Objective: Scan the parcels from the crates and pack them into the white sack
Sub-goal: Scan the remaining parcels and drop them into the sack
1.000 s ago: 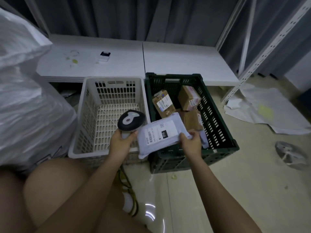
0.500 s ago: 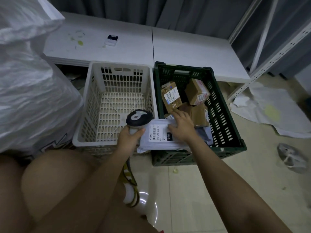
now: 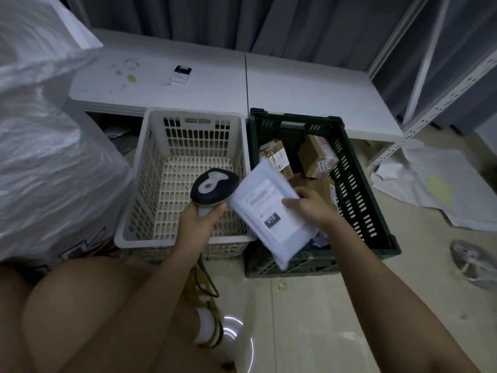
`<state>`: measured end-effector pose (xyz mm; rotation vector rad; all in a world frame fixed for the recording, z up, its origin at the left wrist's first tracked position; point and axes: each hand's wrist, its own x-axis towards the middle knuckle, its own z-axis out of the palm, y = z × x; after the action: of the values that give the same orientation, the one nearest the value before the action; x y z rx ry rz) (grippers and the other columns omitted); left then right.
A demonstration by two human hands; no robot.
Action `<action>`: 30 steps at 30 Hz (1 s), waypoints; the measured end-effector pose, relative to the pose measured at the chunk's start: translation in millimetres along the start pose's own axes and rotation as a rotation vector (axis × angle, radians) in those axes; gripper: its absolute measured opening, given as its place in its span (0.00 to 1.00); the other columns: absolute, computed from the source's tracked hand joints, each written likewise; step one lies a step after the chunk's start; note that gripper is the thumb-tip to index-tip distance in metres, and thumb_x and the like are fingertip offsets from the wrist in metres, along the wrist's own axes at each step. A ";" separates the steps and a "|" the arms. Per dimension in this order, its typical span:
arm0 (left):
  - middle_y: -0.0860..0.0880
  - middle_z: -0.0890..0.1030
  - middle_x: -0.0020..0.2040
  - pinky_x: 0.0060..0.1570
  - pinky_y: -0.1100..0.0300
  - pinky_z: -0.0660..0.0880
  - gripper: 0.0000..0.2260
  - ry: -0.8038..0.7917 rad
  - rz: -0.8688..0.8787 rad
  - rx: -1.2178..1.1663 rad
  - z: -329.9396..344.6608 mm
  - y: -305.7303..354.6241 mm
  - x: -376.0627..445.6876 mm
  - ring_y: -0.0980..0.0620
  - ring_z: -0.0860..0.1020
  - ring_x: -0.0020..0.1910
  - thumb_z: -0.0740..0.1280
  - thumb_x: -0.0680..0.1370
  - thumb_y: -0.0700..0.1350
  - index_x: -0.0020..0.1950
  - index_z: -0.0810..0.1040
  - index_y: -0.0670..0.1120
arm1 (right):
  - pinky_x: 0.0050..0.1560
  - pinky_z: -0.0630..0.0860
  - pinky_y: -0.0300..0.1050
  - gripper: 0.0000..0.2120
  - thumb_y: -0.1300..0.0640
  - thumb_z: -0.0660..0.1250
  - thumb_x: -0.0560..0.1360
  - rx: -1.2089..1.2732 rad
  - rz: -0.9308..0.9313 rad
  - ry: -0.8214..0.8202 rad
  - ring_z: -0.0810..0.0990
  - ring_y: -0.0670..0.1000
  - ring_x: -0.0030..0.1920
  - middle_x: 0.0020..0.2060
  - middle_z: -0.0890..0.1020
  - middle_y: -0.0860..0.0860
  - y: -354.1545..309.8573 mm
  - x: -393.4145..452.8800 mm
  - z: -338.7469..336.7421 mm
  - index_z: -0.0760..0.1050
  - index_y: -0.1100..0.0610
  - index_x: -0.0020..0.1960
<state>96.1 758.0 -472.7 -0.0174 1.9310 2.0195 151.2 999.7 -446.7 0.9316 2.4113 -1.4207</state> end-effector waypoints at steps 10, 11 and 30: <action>0.58 0.77 0.51 0.45 0.72 0.71 0.16 -0.143 0.116 0.037 33.9 31.8 -13.5 0.60 0.76 0.49 0.70 0.76 0.40 0.61 0.72 0.50 | 0.56 0.74 0.49 0.20 0.67 0.67 0.76 0.734 0.025 0.388 0.77 0.54 0.56 0.59 0.78 0.55 9.3 -34.1 33.8 0.70 0.62 0.66; 0.59 0.78 0.50 0.46 0.72 0.71 0.15 -0.160 0.130 0.051 35.8 32.8 -14.7 0.60 0.76 0.50 0.70 0.76 0.40 0.60 0.72 0.51 | 0.56 0.73 0.48 0.19 0.67 0.67 0.76 0.728 0.023 0.398 0.77 0.54 0.56 0.59 0.78 0.56 9.6 -34.8 36.0 0.70 0.62 0.66; 0.58 0.80 0.51 0.44 0.74 0.73 0.16 -0.379 0.118 0.190 43.5 25.8 -24.2 0.68 0.78 0.47 0.70 0.75 0.38 0.60 0.73 0.50 | 0.64 0.74 0.58 0.21 0.68 0.67 0.75 0.721 0.008 0.406 0.77 0.59 0.62 0.63 0.78 0.59 12.5 -31.6 36.2 0.70 0.63 0.67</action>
<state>122.2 794.2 -438.6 0.4995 1.8984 1.7422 178.3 960.3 -460.2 1.4942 2.1199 -2.3587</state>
